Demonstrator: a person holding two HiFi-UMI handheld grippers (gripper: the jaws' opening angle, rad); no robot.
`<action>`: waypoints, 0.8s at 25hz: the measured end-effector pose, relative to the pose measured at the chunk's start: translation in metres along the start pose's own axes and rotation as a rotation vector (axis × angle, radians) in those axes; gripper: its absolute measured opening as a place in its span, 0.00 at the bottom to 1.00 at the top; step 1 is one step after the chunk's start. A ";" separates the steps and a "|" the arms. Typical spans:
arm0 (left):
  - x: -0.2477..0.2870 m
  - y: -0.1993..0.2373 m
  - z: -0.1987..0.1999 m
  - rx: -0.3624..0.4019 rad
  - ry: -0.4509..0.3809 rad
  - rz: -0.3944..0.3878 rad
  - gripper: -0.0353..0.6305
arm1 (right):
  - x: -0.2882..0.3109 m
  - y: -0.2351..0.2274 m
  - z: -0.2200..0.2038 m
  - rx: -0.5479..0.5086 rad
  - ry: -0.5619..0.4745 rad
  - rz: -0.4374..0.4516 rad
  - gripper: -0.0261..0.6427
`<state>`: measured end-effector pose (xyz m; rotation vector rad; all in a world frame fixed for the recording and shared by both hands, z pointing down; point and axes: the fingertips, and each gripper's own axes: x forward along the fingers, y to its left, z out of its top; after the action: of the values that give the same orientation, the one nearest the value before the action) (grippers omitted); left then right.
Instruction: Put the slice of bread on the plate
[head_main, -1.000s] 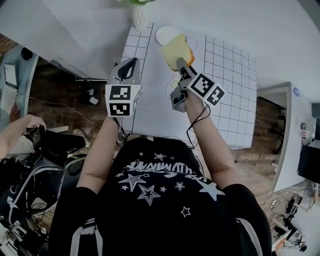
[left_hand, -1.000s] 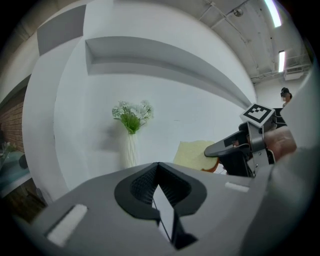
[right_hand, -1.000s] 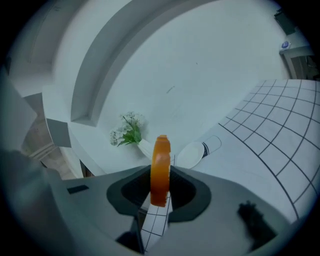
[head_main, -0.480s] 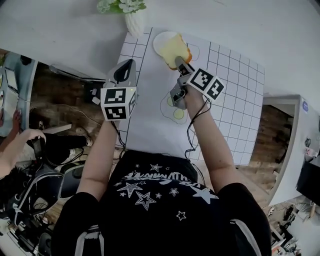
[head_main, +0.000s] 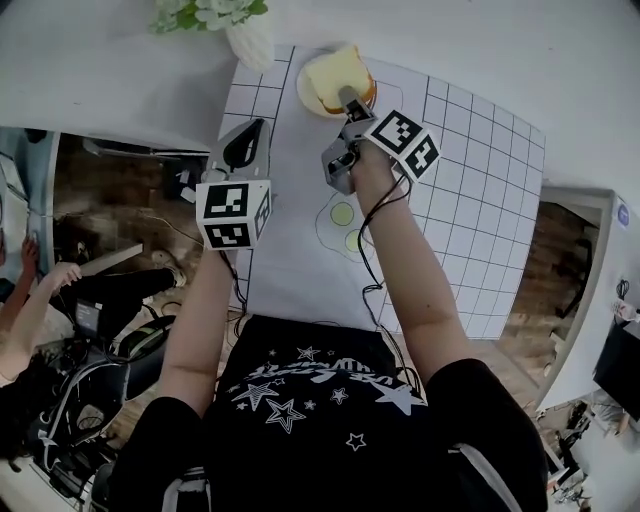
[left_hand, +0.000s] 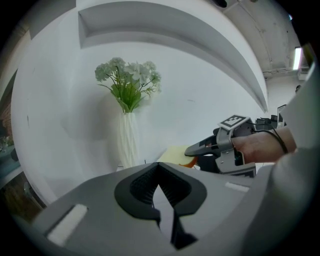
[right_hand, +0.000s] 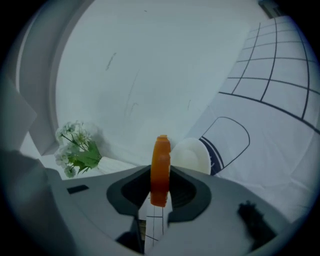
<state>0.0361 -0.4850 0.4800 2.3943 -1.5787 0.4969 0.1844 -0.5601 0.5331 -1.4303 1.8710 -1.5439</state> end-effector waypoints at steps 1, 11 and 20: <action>0.002 -0.002 -0.001 0.000 0.002 -0.002 0.07 | 0.004 -0.003 -0.001 0.021 -0.002 -0.007 0.18; 0.006 -0.008 -0.009 -0.017 0.017 -0.010 0.07 | 0.009 -0.031 -0.013 0.127 -0.006 -0.093 0.20; 0.000 -0.003 -0.011 -0.034 0.022 -0.006 0.07 | 0.006 -0.038 -0.027 0.116 0.040 -0.161 0.25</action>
<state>0.0377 -0.4801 0.4899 2.3601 -1.5573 0.4896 0.1802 -0.5470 0.5781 -1.5399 1.6927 -1.7369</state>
